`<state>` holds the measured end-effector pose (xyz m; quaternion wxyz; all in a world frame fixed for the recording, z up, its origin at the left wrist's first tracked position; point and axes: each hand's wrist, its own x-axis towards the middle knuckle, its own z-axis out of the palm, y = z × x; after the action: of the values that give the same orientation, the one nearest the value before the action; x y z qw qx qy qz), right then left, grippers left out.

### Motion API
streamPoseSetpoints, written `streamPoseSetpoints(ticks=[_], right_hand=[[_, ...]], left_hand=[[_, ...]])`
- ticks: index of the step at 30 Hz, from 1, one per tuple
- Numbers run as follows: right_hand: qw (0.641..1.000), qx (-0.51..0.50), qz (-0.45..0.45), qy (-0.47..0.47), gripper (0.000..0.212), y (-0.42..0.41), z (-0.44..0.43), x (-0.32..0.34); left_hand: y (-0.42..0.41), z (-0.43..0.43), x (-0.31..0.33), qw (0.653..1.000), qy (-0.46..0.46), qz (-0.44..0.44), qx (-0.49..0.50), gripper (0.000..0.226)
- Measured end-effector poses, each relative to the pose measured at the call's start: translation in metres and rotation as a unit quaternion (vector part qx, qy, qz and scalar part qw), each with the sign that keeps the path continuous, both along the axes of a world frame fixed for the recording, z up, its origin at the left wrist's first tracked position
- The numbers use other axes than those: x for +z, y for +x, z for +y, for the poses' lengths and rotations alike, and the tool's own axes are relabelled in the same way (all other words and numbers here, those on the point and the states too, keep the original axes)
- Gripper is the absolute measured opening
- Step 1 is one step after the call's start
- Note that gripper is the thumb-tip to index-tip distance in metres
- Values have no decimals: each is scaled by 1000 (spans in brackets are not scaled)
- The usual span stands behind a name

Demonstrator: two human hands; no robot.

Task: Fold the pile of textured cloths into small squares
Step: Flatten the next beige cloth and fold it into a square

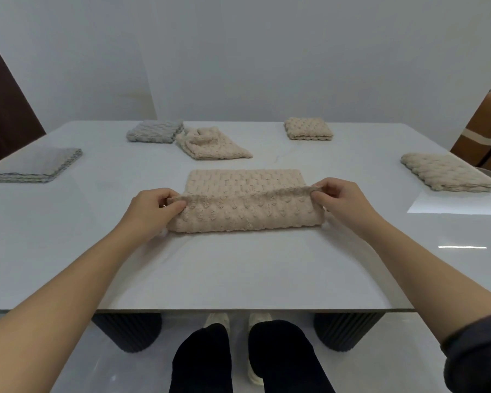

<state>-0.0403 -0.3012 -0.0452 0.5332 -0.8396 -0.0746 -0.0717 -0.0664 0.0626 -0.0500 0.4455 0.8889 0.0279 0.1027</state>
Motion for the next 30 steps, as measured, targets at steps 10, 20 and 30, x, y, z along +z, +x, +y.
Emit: streamPoseSetpoints(ticks=[10,20,30], right_hand=[[987,-106,-14,-118,9,79,22,-6],[941,-91,10,-327,5,124,29,-12],[994,-79,-6,-69,22,105,25,-12]], left_hand=[[80,-13,3,992,86,-35,87,8],[137,-13,-9,972,232,15,25,9],[115,-18,-1,999,47,-16,13,5]])
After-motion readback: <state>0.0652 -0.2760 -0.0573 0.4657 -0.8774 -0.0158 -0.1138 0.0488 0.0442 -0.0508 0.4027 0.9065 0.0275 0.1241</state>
